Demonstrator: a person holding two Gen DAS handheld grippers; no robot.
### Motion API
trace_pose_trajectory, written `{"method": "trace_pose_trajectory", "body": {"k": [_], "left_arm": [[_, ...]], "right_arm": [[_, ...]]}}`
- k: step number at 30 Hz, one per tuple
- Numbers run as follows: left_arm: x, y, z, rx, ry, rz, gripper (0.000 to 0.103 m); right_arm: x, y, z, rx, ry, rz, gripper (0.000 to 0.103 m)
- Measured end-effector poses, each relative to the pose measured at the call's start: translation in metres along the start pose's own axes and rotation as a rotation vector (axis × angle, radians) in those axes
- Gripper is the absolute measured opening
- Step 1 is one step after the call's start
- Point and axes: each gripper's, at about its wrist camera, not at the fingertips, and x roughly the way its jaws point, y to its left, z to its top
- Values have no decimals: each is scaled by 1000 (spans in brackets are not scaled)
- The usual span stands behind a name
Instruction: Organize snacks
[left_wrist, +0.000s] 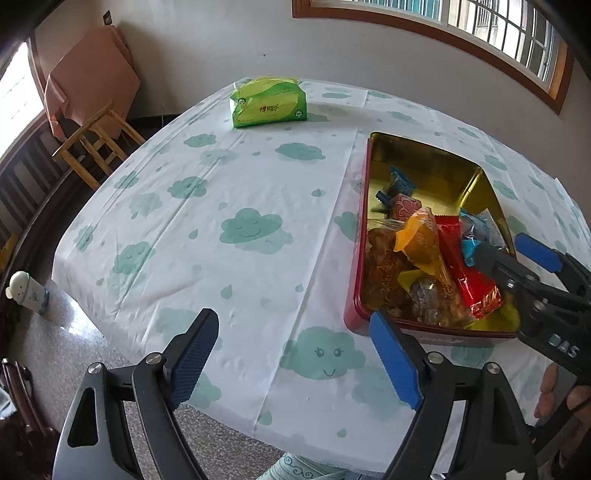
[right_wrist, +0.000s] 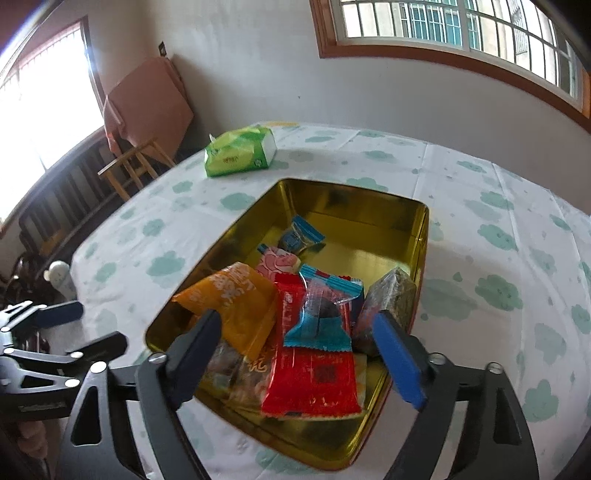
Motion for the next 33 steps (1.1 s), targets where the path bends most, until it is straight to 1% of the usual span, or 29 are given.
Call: {"method": "trace_pose_trajectory", "body": {"k": [3, 5, 6, 11, 18, 21, 33], "left_arm": [[-2, -3, 0, 5, -1, -1, 82], [-3, -7, -1, 12, -3, -3, 82], [-3, -8, -1, 14, -2, -3, 82], [-6, -19, -2, 35, -4, -6, 82], [-9, -35, -5, 64, -3, -11, 82], [-10, -41, -6, 73, -2, -14, 82], [-11, -52, -10, 93, -2, -20, 82]], "right_arm": [[-11, -2, -5, 0, -10, -19, 93], [-16, -4, -10, 8, -4, -31, 100], [-17, -6, -13, 14, 3, -35, 101], [-17, -11, -26, 10, 30, -73, 102], [-24, -14, -42, 13, 33, -79, 103], [-26, -14, -46, 8, 35, -89, 103], [-27, -16, -53, 13, 52, -80, 103]]}}
